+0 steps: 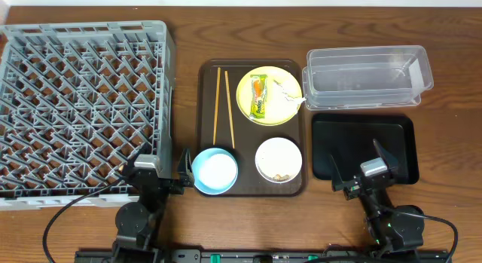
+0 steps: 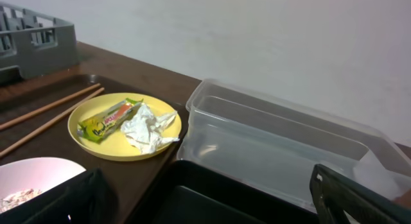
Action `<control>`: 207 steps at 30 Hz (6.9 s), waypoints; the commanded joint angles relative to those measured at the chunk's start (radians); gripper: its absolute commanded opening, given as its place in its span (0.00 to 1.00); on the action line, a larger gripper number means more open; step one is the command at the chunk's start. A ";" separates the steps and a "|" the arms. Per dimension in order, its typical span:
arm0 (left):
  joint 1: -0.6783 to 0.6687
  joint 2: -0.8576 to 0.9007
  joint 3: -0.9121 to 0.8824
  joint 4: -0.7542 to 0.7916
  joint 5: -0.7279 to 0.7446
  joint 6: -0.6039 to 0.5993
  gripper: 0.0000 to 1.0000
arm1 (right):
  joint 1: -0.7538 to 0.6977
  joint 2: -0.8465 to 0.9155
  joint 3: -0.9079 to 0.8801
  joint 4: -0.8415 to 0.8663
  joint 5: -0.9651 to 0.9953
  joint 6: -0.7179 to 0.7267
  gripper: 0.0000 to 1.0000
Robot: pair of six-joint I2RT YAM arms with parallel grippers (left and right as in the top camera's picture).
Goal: Sort waste into correct bins and load items into the dishwasher
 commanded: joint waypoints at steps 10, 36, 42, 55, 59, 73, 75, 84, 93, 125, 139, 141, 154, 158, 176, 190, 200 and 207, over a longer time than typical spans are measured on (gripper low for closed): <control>0.005 0.000 -0.008 -0.050 -0.031 0.009 0.98 | 0.009 0.002 -0.001 -0.003 -0.016 -0.006 0.99; 0.005 0.000 -0.008 -0.050 -0.031 0.009 0.98 | 0.009 0.002 -0.001 -0.003 -0.016 -0.006 0.99; 0.005 0.000 -0.008 -0.049 -0.032 0.009 0.98 | 0.009 0.002 -0.001 -0.003 -0.016 -0.006 0.99; 0.005 0.000 -0.008 -0.049 -0.046 0.008 0.97 | 0.009 0.002 -0.001 -0.001 -0.016 -0.006 0.99; 0.005 0.000 -0.008 -0.048 -0.038 0.008 0.98 | 0.009 0.002 -0.001 0.000 -0.023 -0.006 0.99; 0.005 0.000 0.039 0.109 0.088 0.008 0.98 | 0.009 0.002 0.024 0.037 -0.180 0.076 0.99; 0.005 0.005 0.066 0.108 0.106 0.006 0.98 | 0.009 0.002 0.047 0.037 -0.180 0.122 0.99; 0.005 0.178 0.344 -0.076 0.152 -0.003 0.98 | 0.009 0.106 0.280 -0.089 -0.195 0.211 0.99; 0.005 0.519 0.721 -0.348 0.274 -0.003 0.98 | 0.009 0.487 0.661 -0.385 -0.253 0.211 0.99; 0.005 0.777 1.103 -0.852 0.465 -0.006 0.98 | 0.308 1.463 1.374 -0.940 -0.029 0.369 0.99; 0.005 0.777 1.103 -0.869 0.463 -0.006 0.98 | 0.310 1.853 1.394 -0.566 0.159 0.341 0.67; 0.005 0.777 1.103 -0.869 0.463 -0.006 0.98 | 0.311 1.897 1.394 -0.547 0.172 0.341 0.65; 0.005 0.777 1.103 -0.869 0.463 -0.006 0.98 | 0.315 1.988 1.395 -0.545 0.169 0.349 0.06; 0.005 0.777 1.103 -0.869 0.463 -0.006 0.98 | 0.309 1.876 1.426 -0.596 0.165 0.368 0.01; 0.005 0.777 1.103 -0.869 0.463 -0.006 0.98 | -0.001 1.706 1.445 -0.618 0.142 0.295 0.09; 0.005 0.777 1.103 -0.869 0.463 -0.006 0.98 | 0.270 1.703 1.445 -0.594 -0.074 0.339 0.59; 0.005 0.777 1.103 -0.869 0.463 -0.006 0.98 | 0.468 1.963 1.445 -0.441 0.381 0.467 0.60; 0.005 0.777 1.103 -0.869 0.463 -0.006 0.98 | 0.432 2.095 1.445 -0.335 0.192 0.537 0.57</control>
